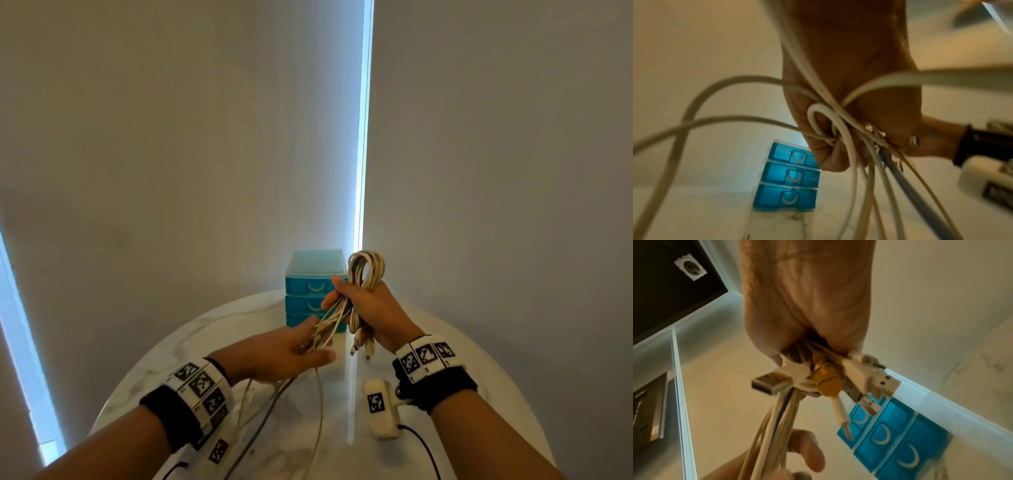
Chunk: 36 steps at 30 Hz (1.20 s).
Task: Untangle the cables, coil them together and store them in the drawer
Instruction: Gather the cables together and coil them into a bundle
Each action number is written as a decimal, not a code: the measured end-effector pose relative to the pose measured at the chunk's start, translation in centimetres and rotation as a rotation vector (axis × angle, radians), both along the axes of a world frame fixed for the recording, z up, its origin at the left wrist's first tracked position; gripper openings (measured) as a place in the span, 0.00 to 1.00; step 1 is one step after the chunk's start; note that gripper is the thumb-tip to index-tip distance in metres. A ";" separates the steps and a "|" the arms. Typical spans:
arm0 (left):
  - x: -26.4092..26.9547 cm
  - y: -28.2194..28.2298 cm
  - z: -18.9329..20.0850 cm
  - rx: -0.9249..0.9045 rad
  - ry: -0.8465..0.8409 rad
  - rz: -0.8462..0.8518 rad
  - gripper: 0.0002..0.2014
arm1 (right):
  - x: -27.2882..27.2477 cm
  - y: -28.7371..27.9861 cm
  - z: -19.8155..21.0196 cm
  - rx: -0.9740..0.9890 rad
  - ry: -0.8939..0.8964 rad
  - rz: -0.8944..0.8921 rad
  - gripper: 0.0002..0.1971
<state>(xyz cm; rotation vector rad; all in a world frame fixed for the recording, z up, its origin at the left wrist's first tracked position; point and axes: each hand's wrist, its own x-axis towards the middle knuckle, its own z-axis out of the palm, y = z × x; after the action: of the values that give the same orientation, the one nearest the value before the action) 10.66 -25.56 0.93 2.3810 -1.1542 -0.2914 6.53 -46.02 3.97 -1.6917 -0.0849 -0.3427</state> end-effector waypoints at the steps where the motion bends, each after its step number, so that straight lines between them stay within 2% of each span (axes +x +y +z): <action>1: 0.2 0.1 -0.1 0.053 -0.078 0.027 0.20 | 0.2 -0.2 0.2 0.007 -0.015 -0.023 0.25; 3: 0.7 0.6 0.2 0.149 -0.204 0.081 0.13 | 0.5 -0.3 1.0 0.062 -0.050 -0.075 0.26; 6: 2.0 1.0 1.6 0.336 -0.372 0.174 0.10 | 0.9 0.0 2.3 0.201 -0.072 -0.059 0.24; 8: 3.0 0.8 3.4 0.475 -0.469 0.244 0.17 | 0.9 0.4 2.6 0.284 -0.070 0.000 0.22; 9: 2.9 0.6 4.4 0.501 -0.433 0.242 0.24 | 0.9 0.6 2.5 0.326 -0.073 0.024 0.21; 10: 2.7 0.4 5.5 0.448 -0.330 0.197 0.32 | 0.9 0.7 2.4 0.370 -0.082 0.043 0.21; 11: 2.2 0.0 6.5 0.316 -0.171 0.125 0.39 | 1.0 0.8 2.2 0.409 -0.090 0.055 0.21; 13: 1.2 -1.1 7.7 -0.004 0.108 0.012 0.41 | 1.0 0.9 1.8 0.470 -0.109 0.079 0.22; 14: 0.7 -1.9 7.9 -0.095 0.136 -0.004 0.39 | 0.9 0.9 1.6 0.489 -0.123 0.087 0.22; 17: 0.1 -4.0 7.2 -0.083 0.027 0.021 0.41 | 0.9 0.4 1.1 0.558 -0.155 0.132 0.23; 20: 0.8 -4.8 5.3 -0.057 0.021 -0.001 0.46 | 1.2 -0.6 0.5 0.603 -0.144 0.203 0.24; 26: 1.3 -4.6 3.0 -0.155 0.268 -0.056 0.46 | 0.7 -1.7 -0.8 0.652 -0.130 0.333 0.20; 27: 1.3 -4.3 2.8 -0.148 0.255 -0.050 0.42 | 0.4 -1.7 -0.9 0.655 -0.132 0.343 0.20; 30: 1.9 -3.5 2.7 -0.069 0.119 -0.038 0.17 | -0.2 -2.2 -0.9 0.723 -0.144 0.359 0.20; 32: 2.4 -3.0 2.3 -0.042 0.103 -0.045 0.13 | -0.2 -2.2 -1.2 0.788 -0.131 0.333 0.19; 33: 2.5 -2.8 2.1 -0.041 0.103 -0.046 0.15 | 0.0 -2.1 -1.5 0.824 -0.117 0.319 0.18; 36: 2.3 -3.0 1.8 -0.117 0.110 0.006 0.32 | 0.7 -1.7 -2.4 0.948 -0.077 0.295 0.15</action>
<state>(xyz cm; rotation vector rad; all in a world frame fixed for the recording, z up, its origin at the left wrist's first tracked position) 12.95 -28.52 2.78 2.2374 -1.0841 -0.3390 7.19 -47.72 1.56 -0.7126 -0.1919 -0.1748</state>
